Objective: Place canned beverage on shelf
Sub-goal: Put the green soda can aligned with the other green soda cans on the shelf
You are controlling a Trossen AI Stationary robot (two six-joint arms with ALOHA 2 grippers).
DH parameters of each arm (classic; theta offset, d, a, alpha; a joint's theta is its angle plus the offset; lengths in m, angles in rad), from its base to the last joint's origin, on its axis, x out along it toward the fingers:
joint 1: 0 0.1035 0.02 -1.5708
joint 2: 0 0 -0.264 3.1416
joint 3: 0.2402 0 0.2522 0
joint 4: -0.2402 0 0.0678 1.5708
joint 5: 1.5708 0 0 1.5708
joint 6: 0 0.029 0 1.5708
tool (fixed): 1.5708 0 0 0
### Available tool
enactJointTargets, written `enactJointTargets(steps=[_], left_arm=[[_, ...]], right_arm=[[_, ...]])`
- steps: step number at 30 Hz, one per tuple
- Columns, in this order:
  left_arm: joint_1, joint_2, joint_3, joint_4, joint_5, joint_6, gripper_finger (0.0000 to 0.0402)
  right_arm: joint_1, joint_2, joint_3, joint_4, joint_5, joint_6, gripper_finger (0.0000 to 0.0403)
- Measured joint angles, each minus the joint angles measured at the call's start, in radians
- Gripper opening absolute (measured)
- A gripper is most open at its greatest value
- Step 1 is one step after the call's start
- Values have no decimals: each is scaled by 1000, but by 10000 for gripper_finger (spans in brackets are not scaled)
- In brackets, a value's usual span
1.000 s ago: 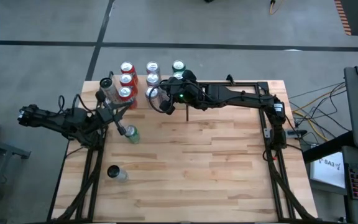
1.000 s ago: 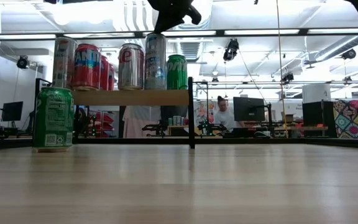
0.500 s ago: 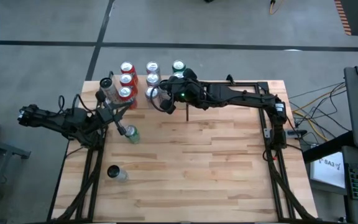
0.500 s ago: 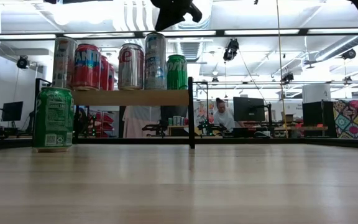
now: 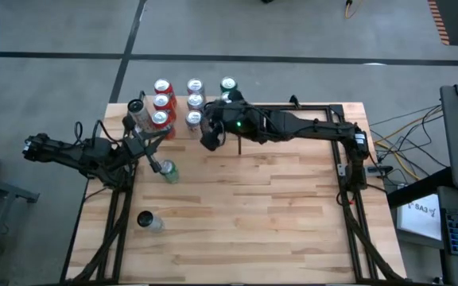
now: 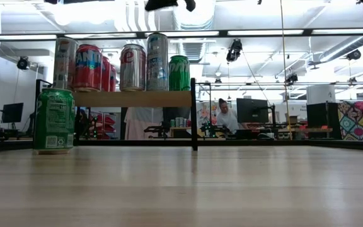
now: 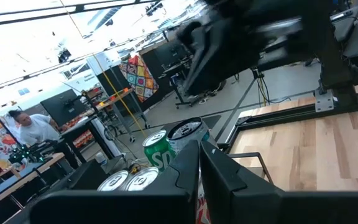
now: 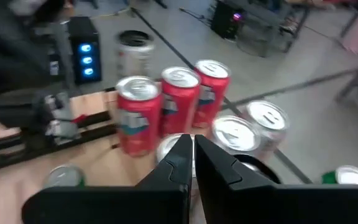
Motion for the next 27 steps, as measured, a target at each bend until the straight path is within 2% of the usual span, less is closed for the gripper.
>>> enactJointTargets(steps=[3,10,15,20,25,27], left_arm=[[0,0,1,9,41,-18,0],[-2,29,25,46,328,-164,0],[-41,99,46,66,357,-329,0],[-123,186,67,121,338,-432,0],[-225,272,158,11,122,-547,0],[-261,311,204,-81,71,-613,0]], right_arm=[[45,-11,0,-7,-2,-53,9],[157,-44,0,-119,1,-160,9],[224,-78,-4,-253,1,-162,9],[282,-101,-18,-362,-3,-154,9],[332,-137,-72,-377,-13,-154,9],[347,-155,-100,-380,-40,-149,9]])
